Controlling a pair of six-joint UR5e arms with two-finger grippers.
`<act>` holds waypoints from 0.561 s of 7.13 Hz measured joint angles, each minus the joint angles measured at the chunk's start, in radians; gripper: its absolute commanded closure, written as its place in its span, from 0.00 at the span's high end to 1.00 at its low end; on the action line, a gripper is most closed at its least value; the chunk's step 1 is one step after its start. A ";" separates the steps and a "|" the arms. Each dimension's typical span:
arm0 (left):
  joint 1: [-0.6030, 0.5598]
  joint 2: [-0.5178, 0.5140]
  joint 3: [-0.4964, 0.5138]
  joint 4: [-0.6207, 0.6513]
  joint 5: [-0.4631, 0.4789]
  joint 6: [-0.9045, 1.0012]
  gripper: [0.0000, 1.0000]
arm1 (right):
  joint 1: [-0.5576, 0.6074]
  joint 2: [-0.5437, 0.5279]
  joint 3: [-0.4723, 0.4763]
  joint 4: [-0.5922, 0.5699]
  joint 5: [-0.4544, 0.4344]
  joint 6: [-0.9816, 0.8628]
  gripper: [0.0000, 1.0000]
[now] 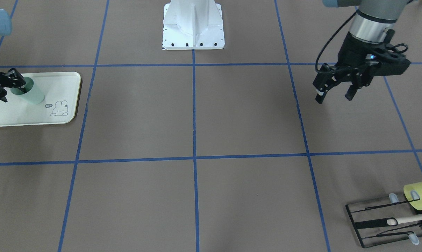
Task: Left arm grabs green cup and hands to right arm on tray
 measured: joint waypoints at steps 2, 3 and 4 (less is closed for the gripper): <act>-0.085 0.080 0.005 0.011 -0.055 0.167 0.99 | 0.100 0.035 0.008 -0.092 0.038 -0.001 1.00; -0.147 0.114 0.007 0.048 -0.103 0.287 1.00 | 0.152 0.096 0.016 -0.205 0.044 -0.001 1.00; -0.218 0.141 0.008 0.105 -0.166 0.418 1.00 | 0.200 0.161 0.021 -0.297 0.046 -0.002 1.00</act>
